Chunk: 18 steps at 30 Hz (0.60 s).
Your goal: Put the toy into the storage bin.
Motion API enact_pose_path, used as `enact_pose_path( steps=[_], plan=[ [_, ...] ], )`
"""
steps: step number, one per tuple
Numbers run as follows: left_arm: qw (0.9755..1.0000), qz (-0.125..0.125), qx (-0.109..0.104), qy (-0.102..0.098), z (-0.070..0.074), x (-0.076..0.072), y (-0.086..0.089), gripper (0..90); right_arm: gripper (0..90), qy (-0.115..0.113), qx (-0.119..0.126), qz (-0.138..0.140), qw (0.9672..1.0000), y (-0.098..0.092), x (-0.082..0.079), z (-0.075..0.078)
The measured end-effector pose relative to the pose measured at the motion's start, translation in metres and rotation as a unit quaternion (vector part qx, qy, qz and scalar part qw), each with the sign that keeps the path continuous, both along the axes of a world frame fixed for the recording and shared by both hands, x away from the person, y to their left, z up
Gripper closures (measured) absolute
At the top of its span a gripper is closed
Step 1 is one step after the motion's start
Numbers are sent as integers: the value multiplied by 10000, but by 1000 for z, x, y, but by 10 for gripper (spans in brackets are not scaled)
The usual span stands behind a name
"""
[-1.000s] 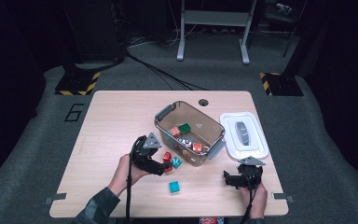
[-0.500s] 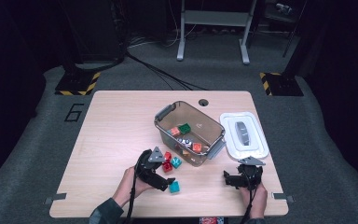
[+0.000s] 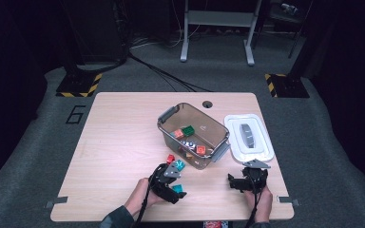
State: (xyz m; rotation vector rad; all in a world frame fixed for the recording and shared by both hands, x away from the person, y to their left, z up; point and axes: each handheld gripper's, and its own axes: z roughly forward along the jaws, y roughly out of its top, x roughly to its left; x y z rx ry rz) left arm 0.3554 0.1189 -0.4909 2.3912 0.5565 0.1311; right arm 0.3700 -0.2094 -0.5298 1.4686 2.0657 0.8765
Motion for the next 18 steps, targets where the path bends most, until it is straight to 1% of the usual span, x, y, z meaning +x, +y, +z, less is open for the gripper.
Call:
enact_pose_path(
  steps=[4, 5, 6, 10, 11, 12, 13, 14, 15, 16, 18],
  plan=[
    [9999, -35, 146, 2, -6, 0, -2, 363, 13, 1, 0, 1, 10000, 0, 0, 0],
    [9999, -35, 146, 2, -6, 0, -2, 370, 13, 1, 0, 1, 10000, 0, 0, 0],
    [9998, -40, 191, 18, -7, 0, -2, 391, 13, 1, 0, 0, 10000, 0, 0, 0],
    [9997, -53, 251, -2, -10, 0, -3, 492, 13, 2, 1, 0, 10000, 0, 0, 0],
    [9997, -53, 251, -2, -10, 0, -3, 516, 13, 2, 1, 0, 10000, 0, 0, 0],
    [9997, -47, 251, -20, -11, -1, -3, 516, 13, 0, 0, 0, 10000, 0, 0, 0],
    [9997, -61, 240, -3, -11, -1, -3, 555, 13, 1, 0, 1, 10000, 0, 0, 0],
    [9997, -69, 243, -63, -13, -2, -3, 569, 13, 0, 0, 1, 10000, 0, 0, 0],
    [9997, -69, 243, -63, -13, -2, -3, 580, 13, 0, 0, 1, 10000, 0, 0, 0],
    [9998, -50, 184, -37, -13, -2, -2, 584, 13, 2, 1, 1, 10000, 0, 0, 0],
    [9998, -14, 197, -60, -13, -1, -1, 586, 13, 1, 0, 2, 10000, 0, 0, 0]
  ],
)
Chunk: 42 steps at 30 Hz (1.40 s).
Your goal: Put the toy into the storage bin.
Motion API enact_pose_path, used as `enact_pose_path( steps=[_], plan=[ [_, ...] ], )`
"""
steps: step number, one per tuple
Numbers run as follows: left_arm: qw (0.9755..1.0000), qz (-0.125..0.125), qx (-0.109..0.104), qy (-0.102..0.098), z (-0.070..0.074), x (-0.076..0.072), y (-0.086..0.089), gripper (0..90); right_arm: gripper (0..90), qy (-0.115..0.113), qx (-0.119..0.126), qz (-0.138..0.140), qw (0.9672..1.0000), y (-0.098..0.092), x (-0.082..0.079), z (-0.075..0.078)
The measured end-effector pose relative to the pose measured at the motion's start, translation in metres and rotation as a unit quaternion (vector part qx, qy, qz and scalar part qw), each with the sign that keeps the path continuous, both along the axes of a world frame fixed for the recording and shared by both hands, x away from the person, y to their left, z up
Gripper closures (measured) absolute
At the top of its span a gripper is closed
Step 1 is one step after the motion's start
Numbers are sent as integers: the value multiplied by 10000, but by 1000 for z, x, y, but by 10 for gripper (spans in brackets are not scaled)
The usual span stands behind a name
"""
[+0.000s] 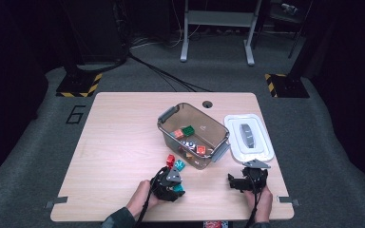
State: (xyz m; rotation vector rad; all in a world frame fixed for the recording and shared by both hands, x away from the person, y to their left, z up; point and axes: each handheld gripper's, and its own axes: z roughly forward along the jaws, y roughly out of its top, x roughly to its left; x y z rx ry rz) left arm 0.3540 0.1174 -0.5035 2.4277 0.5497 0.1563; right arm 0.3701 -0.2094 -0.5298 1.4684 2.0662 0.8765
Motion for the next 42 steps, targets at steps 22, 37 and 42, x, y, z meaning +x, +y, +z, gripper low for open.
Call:
enact_pose_path(
  steps=[22, 37, 42],
  plan=[
    [9977, 568, -296, -215, 36, 22, 34, 587, 13, 1, 1, 1, 10000, 0, 0, 0],
    [9928, 944, -437, -592, 82, 42, 56, 587, 13, 0, 2, 1, 10000, 0, 0, 0],
    [9902, 1080, -428, -778, 99, 52, 61, 587, 13, 0, 2, -1, 10000, 0, 0, 0]
  ],
)
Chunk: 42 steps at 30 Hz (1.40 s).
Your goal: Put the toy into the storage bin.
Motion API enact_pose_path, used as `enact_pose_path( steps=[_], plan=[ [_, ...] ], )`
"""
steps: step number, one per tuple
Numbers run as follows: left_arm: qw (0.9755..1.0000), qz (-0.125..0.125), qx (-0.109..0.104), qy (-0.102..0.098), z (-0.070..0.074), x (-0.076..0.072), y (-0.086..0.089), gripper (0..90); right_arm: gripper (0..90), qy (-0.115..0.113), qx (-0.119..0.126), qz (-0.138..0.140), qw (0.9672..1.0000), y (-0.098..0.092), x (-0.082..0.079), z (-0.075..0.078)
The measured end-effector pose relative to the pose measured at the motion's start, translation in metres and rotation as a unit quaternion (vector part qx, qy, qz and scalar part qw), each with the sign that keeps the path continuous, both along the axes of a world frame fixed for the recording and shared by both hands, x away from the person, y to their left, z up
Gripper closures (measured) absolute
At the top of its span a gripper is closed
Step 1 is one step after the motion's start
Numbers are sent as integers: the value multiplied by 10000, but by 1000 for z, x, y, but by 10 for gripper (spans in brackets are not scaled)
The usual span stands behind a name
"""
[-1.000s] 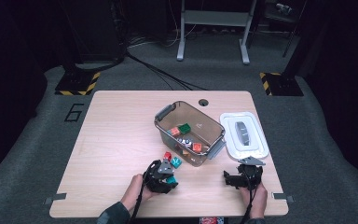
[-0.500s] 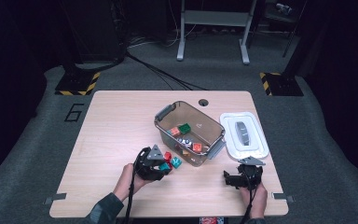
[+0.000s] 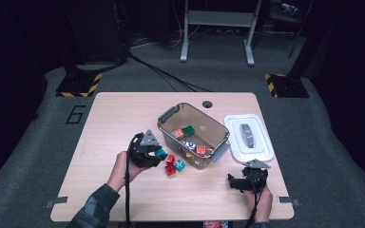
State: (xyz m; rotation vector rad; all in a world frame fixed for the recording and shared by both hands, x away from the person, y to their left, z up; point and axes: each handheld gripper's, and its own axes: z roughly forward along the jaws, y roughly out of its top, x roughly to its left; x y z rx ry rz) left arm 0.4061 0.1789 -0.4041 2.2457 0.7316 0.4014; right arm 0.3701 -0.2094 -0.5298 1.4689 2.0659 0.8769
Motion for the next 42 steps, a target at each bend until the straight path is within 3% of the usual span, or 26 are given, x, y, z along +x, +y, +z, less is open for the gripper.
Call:
enact_pose_path(
  steps=[10, 18, 27, 42],
  plan=[
    [9994, 116, -59, -316, 37, 19, -8, 587, 13, 1, -1, 1, 10000, 0, 0, 0],
    [9995, 24, -120, -286, 48, 34, -30, 586, 13, -1, 0, 1, 10000, 0, 0, 0],
    [9997, -129, -127, -186, 47, 41, -57, 586, 13, -1, -3, 3, 10000, 0, 0, 0],
    [9991, -356, -185, 151, 27, 45, -95, 587, 13, -1, -2, 3, 10000, 0, 0, 0]
  ],
)
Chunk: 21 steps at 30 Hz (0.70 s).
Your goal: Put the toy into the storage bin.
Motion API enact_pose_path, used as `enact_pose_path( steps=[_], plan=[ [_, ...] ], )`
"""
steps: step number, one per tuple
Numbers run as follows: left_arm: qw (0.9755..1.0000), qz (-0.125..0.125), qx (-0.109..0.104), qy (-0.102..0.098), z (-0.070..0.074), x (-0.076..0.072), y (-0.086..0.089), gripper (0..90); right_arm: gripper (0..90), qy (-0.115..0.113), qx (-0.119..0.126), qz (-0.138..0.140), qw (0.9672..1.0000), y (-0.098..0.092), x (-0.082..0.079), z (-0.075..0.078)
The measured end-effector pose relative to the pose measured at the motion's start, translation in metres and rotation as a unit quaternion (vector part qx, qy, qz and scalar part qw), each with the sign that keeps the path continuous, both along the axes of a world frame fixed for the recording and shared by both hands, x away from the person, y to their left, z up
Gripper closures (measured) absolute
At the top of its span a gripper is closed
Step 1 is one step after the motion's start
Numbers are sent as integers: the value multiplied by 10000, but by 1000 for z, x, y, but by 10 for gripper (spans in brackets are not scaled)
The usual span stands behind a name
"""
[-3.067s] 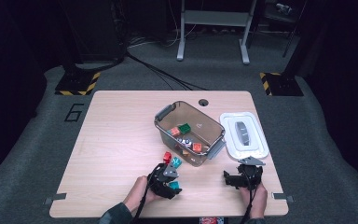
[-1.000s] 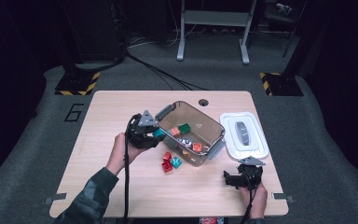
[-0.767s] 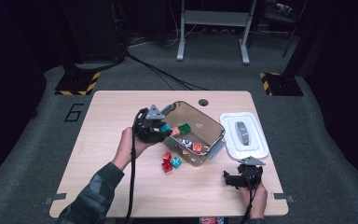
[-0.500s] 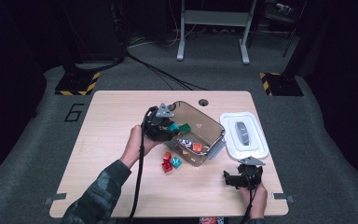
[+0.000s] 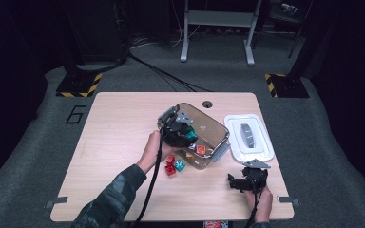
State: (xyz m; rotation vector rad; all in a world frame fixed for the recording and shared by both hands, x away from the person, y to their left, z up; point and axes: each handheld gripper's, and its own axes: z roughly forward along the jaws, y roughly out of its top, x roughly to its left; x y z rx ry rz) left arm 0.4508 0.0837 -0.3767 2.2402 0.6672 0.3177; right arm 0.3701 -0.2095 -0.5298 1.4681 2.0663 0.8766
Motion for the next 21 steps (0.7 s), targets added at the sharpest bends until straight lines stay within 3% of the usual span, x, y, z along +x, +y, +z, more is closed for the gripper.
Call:
enact_pose_path(
  steps=[8, 12, 21],
  plan=[
    [9994, -230, 135, 218, -14, -5, -17, 586, 13, -1, -1, 3, 10000, 0, 0, 0],
    [9988, -308, 85, 371, -18, -6, -20, 585, 13, 0, 0, 3, 10000, 0, 0, 0],
    [9985, -290, 9, 462, -20, -6, -19, 583, 13, 0, -1, 5, 10000, 0, 0, 0]
  ],
)
